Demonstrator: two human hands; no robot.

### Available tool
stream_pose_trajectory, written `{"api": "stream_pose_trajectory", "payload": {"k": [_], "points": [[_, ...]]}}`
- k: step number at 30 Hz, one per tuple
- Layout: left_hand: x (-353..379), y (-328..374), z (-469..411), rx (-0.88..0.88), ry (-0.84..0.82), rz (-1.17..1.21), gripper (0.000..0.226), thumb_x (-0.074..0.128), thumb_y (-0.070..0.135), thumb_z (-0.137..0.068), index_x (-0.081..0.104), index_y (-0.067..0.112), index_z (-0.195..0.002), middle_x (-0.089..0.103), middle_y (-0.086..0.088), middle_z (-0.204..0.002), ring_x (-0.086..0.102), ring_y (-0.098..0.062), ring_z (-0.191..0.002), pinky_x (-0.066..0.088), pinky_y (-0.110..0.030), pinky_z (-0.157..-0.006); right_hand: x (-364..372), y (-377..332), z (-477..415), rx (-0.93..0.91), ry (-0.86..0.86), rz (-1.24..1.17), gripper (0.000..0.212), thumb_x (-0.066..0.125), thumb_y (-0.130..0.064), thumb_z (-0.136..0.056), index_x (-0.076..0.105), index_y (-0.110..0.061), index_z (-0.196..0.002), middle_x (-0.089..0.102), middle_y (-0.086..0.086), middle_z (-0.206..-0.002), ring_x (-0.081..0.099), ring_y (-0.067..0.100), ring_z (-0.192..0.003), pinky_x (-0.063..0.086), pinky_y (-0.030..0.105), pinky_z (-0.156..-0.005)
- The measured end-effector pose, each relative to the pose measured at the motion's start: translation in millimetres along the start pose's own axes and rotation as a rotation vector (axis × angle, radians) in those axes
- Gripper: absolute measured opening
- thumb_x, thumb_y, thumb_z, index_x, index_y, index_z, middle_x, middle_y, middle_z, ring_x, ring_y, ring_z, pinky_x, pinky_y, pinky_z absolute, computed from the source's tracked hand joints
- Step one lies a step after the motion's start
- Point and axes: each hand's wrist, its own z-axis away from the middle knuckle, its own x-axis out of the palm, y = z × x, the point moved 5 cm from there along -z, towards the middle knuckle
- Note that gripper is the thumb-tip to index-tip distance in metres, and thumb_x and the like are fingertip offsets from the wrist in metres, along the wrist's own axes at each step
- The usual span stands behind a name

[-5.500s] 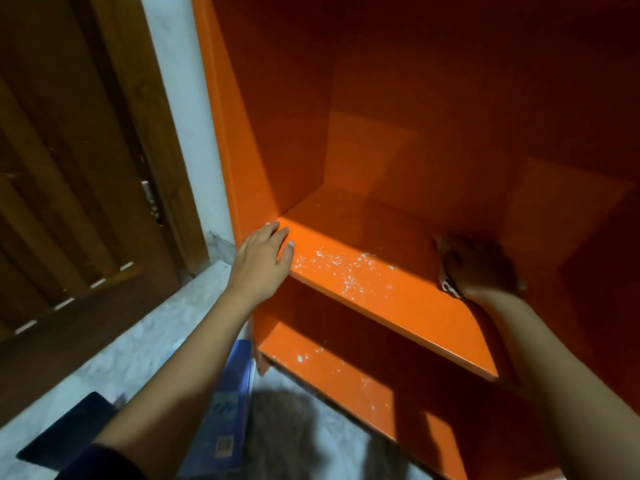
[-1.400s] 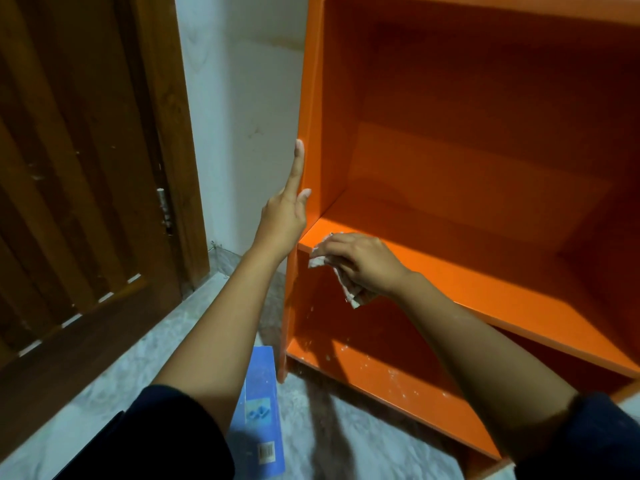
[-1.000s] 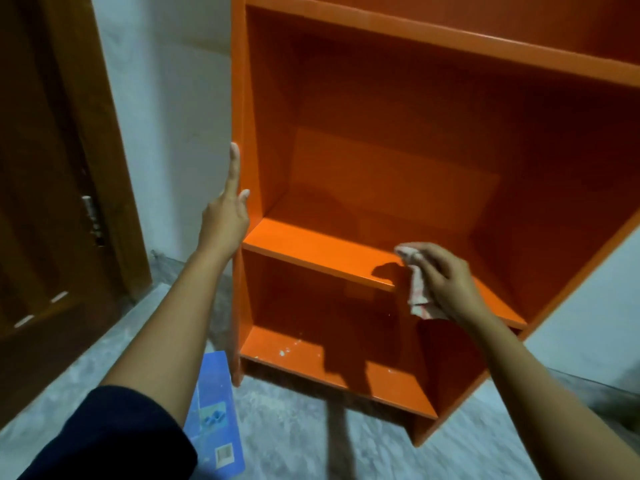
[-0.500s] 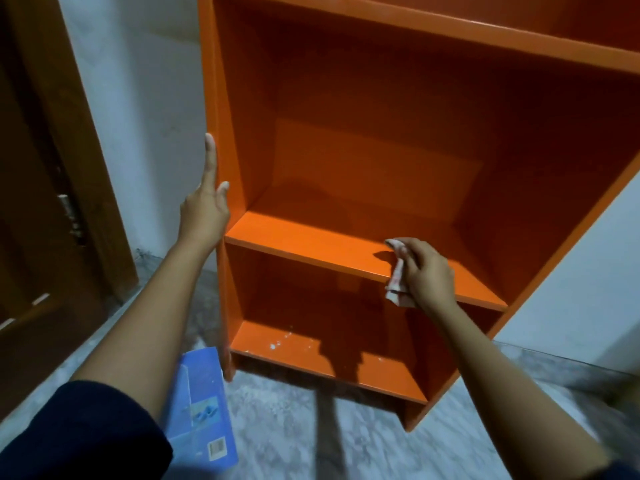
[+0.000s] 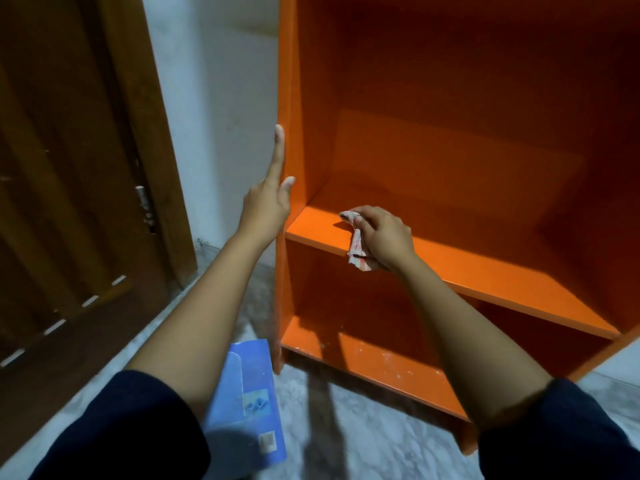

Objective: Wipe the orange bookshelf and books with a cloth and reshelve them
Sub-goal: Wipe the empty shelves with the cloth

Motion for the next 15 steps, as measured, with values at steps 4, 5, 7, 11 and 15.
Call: {"api": "stream_pose_trajectory", "payload": {"k": [4, 5, 7, 11, 15], "points": [[0.2, -1.5, -0.9, 0.017, -0.005, 0.009, 0.070, 0.037, 0.026, -0.101, -0.017, 0.037, -0.144, 0.055, -0.019, -0.070, 0.051, -0.028, -0.053, 0.045, -0.038, -0.050, 21.7, -27.3, -11.8, -0.098, -0.066, 0.008, 0.028, 0.042, -0.030, -0.099, 0.060, -0.030, -0.121, 0.060, -0.004, -0.122, 0.053, 0.021, -0.113, 0.037, 0.034, -0.080], [0.2, -2.4, -1.5, 0.021, -0.004, 0.009, 0.070, 0.037, 0.026, -0.101, -0.018, 0.038, -0.144, 0.056, -0.019, -0.072, 0.052, -0.028, -0.054, 0.047, -0.039, -0.052, 25.6, -35.4, -12.5, -0.126, -0.074, 0.000, 0.028, 0.043, -0.030, -0.099, 0.061, -0.029, -0.121, 0.061, -0.004, -0.121, 0.053, 0.020, -0.113, 0.038, 0.034, -0.081], [0.7, -4.7, -3.0, 0.030, -0.013, 0.027, 0.071, 0.037, 0.028, -0.101, -0.021, 0.044, -0.140, 0.061, -0.022, -0.083, 0.057, -0.029, -0.059, 0.054, -0.044, -0.059, 32.0, -50.8, -11.7, -0.186, -0.087, -0.009, 0.028, 0.045, -0.029, -0.098, 0.062, -0.029, -0.121, 0.061, -0.005, -0.120, 0.054, 0.018, -0.113, 0.038, 0.033, -0.080], [0.7, -10.7, -5.0, 0.046, -0.035, 0.078, 0.070, 0.038, 0.030, -0.101, -0.018, 0.046, -0.140, 0.059, -0.017, -0.096, 0.064, -0.033, -0.074, 0.057, -0.046, -0.069, 43.3, -67.4, -6.2, -0.287, -0.067, 0.029, 0.025, 0.051, -0.028, -0.096, 0.065, -0.027, -0.116, 0.063, -0.004, -0.118, 0.055, 0.020, -0.111, 0.030, 0.027, -0.067], [-0.5, -9.0, -4.3, 0.057, -0.038, 0.110, 0.070, 0.038, 0.031, -0.100, -0.019, 0.051, -0.135, 0.042, -0.001, -0.096, 0.064, -0.039, -0.084, 0.055, -0.047, -0.073, 45.2, -71.7, -0.6, -0.368, -0.051, 0.077, 0.024, 0.053, -0.022, -0.093, 0.067, -0.025, -0.112, 0.064, -0.001, -0.113, 0.059, 0.026, -0.105, 0.041, 0.033, -0.068]]}}
